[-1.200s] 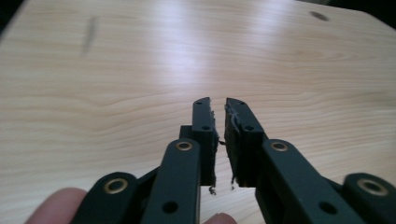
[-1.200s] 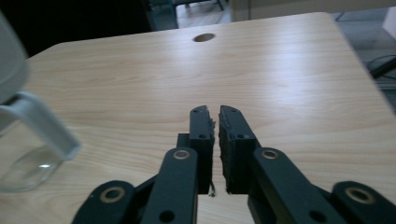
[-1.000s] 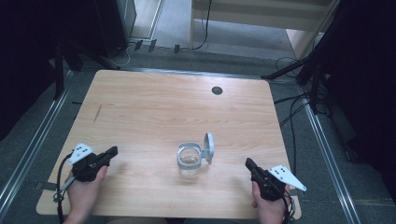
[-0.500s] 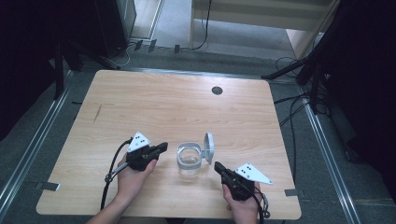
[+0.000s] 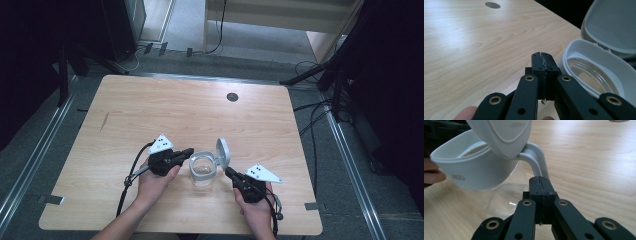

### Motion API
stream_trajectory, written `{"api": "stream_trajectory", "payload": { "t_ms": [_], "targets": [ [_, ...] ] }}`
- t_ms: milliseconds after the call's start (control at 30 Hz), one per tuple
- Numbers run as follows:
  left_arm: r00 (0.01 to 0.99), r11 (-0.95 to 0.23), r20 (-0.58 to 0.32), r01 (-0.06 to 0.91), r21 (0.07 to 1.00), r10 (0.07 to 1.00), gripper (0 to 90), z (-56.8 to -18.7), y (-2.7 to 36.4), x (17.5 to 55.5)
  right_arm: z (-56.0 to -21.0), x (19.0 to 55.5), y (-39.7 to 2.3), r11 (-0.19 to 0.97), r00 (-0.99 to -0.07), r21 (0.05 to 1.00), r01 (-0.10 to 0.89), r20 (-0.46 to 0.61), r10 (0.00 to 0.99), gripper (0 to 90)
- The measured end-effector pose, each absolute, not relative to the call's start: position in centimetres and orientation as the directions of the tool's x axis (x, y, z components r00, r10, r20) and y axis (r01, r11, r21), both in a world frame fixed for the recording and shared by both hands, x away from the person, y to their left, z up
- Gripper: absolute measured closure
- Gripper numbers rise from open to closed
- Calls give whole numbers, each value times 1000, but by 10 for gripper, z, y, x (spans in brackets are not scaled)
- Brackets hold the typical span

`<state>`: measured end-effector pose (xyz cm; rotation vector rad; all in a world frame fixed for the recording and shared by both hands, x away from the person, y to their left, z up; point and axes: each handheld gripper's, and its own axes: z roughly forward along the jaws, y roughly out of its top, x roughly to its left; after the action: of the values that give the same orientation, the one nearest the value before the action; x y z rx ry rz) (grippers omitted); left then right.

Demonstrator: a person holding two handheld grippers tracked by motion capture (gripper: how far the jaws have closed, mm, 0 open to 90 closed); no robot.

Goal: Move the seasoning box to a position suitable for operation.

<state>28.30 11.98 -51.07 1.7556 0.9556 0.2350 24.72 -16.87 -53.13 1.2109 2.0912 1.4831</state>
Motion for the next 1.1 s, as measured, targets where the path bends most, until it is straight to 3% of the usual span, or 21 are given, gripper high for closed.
{"api": "stream_trajectory", "payload": {
  "t_ms": [333,400,533,833,1100],
  "targets": [
    [682,-142,-265,478,867,682,900,-510,117,264,-529,269,-159,105,-598,880,463,222,770,900],
    [685,-141,-260,470,871,681,900,-509,117,262,-523,246,-162,67,-525,901,429,188,830,900],
    [689,-138,-258,464,875,677,900,-509,116,259,-512,215,-151,128,-498,913,388,91,862,873],
    [711,-157,-251,455,876,657,900,-508,108,245,-515,221,-150,32,-440,891,452,192,877,900],
    [687,-136,-262,467,874,678,900,-510,110,240,-517,236,-148,24,-477,893,450,218,851,900]
  ]
}}
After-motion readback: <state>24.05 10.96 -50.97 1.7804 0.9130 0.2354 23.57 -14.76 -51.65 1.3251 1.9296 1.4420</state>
